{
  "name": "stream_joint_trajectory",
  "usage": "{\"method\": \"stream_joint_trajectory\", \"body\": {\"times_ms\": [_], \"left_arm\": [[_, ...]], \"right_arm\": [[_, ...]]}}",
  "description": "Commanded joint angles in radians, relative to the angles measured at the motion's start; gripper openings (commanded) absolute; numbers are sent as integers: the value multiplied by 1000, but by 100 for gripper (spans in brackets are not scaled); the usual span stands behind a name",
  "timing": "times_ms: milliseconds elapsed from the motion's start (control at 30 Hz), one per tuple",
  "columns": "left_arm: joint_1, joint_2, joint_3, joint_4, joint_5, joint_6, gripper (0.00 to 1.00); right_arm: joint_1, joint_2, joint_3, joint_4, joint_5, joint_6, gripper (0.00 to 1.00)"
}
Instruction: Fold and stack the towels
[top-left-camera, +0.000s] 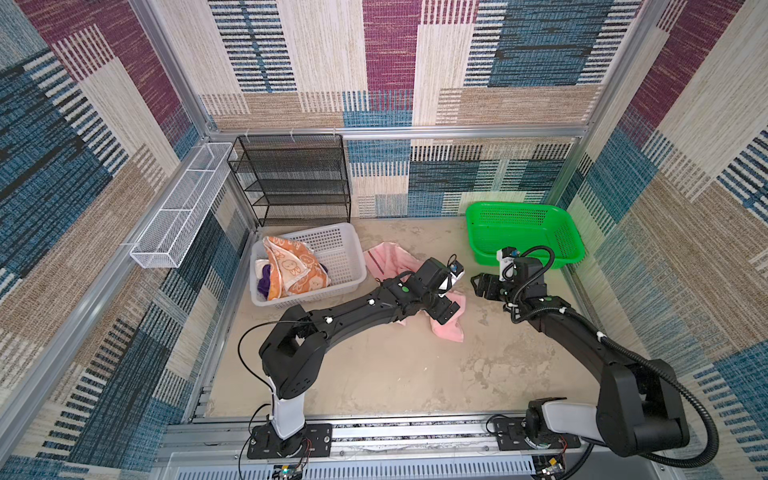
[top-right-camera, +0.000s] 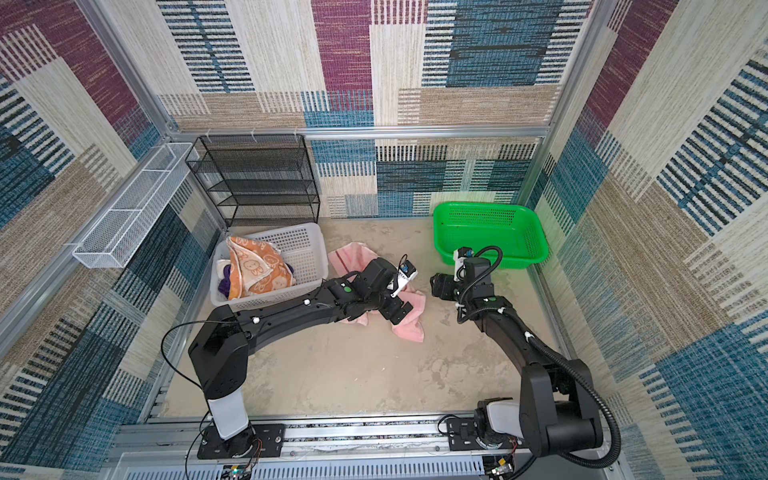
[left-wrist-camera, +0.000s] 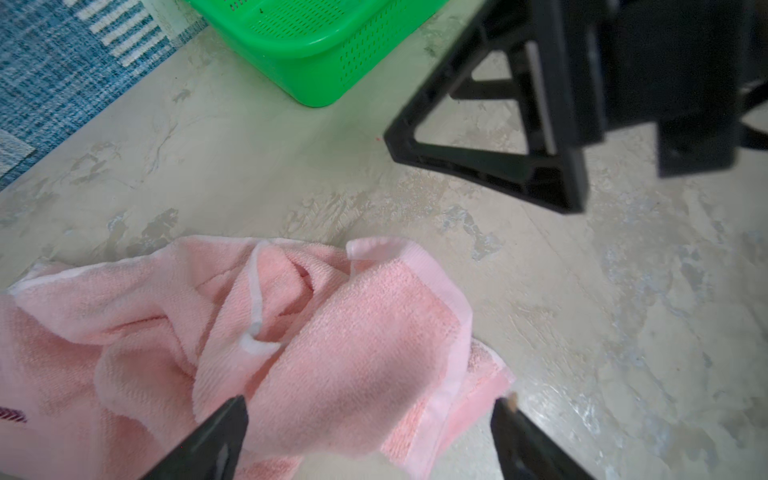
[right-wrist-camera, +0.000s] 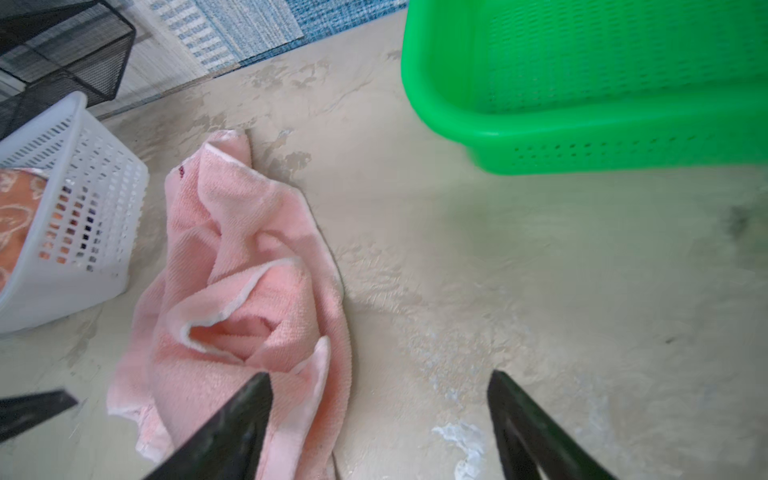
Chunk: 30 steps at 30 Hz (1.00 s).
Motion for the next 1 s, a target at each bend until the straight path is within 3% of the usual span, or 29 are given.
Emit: {"method": "stream_joint_trajectory", "body": {"times_ms": [0,200,333,400,567,667,767,967], "left_arm": [[2,-50,-49,16,-59,18,98],[33,-173,-158,57,-73,-22,99],[67,-247,-222,88,-69,-67,99],[85,-276,-245,96,-73,-87,99],[147,-328,-283,79,-101,-146,99],[194,-356,-298,61,-111,-186,99],[232,-402,-336,62,-117,-208,99],[291,-504,-418,77,-126,-191,99]], "right_arm": [[15,-23,-65,81,-162,64,73],[75,9,-118,172,-212,105,67],[102,58,-79,216,-245,122,54],[125,84,-41,214,-253,117,43],[165,183,149,105,-198,6,0],[169,225,271,22,-132,-75,0],[187,236,345,8,-156,-156,0],[324,240,352,-21,-201,-309,0]]}}
